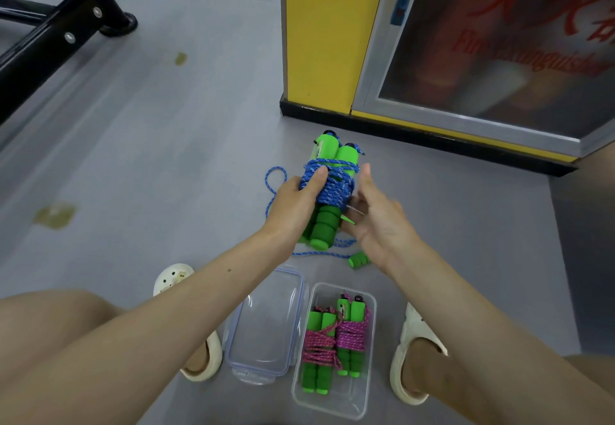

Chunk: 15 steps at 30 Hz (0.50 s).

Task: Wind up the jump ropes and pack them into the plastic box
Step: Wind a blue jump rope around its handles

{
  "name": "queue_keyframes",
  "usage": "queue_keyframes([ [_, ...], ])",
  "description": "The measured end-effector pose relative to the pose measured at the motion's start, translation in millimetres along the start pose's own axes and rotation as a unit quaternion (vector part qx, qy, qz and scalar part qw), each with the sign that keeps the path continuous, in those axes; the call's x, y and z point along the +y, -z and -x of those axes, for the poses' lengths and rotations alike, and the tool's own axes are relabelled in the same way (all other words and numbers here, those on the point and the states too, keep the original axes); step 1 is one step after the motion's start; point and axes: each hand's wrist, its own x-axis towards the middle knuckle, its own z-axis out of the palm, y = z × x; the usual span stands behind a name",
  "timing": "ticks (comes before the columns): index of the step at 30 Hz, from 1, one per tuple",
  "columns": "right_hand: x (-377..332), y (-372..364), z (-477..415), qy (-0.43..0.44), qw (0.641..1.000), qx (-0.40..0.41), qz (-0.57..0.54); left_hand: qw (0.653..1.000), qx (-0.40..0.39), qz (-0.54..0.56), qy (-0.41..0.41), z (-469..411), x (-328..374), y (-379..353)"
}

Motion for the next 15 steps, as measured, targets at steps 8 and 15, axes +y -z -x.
queue_keyframes([
  [8, 2.8, 12.7, 11.3, 0.077, 0.986, 0.032, 0.143, 0.998, -0.065, 0.003, 0.017, 11.1, -5.1, -1.3],
  [15, 5.1, 17.0, 3.8, 0.08, 0.987, -0.011, 0.142, 0.995, -0.071, 0.046, 0.045, 6.4, -7.7, -4.5],
])
